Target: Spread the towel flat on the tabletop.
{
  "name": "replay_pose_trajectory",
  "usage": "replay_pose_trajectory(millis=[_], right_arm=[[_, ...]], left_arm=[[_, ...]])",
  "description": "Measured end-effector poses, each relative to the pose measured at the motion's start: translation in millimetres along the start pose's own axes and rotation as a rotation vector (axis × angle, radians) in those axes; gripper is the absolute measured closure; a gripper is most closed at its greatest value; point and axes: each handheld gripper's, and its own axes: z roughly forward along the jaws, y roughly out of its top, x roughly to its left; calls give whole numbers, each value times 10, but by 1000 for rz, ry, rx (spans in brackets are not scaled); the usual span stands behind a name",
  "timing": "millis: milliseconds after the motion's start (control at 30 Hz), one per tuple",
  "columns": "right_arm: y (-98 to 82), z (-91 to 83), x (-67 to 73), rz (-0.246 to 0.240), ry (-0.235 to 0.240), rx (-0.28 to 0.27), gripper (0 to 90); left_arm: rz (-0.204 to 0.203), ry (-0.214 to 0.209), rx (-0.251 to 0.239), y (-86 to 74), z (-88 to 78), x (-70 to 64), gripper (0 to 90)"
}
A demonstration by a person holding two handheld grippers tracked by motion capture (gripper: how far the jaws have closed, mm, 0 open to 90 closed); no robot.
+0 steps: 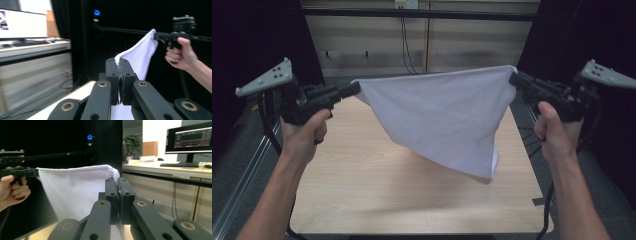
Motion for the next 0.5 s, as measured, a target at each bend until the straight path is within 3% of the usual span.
replay_pose_trajectory(millis=[67, 167, 233, 300, 333, 400, 433, 467, 500], right_arm=[[-54, -62, 32, 2, 6, 16, 880], [-458, -299, 132, 24, 25, 105, 880], [-893, -458, 216, 78, 39, 175, 880], [-1226, -578, 293, 115, 42, 233, 880], [-1437, -660, 339, 147, 57, 259, 880], [-1663, -771, 423, 177, 61, 302, 880], [-1753, -834, 475, 196, 72, 318, 880], [-1808, -902, 541, 203, 73, 339, 880], [-1838, -974, 617, 202, 68, 359, 880]], left_arm=[[13, -20, 53, -198, -59, -119, 881], [-34, -58, 115, -635, -125, -230, 881], [-59, -74, 153, -896, -155, -278, 881], [-98, -81, 240, -1217, -176, -340, 881], [-112, -83, 254, -1317, -189, -370, 881], [-148, -114, 284, -1534, -249, -466, 881], [-178, -137, 286, -1618, -295, -525, 881], [-238, -203, 273, -1694, -347, -585, 880], [-260, -241, 268, -1752, -404, -671, 880]])
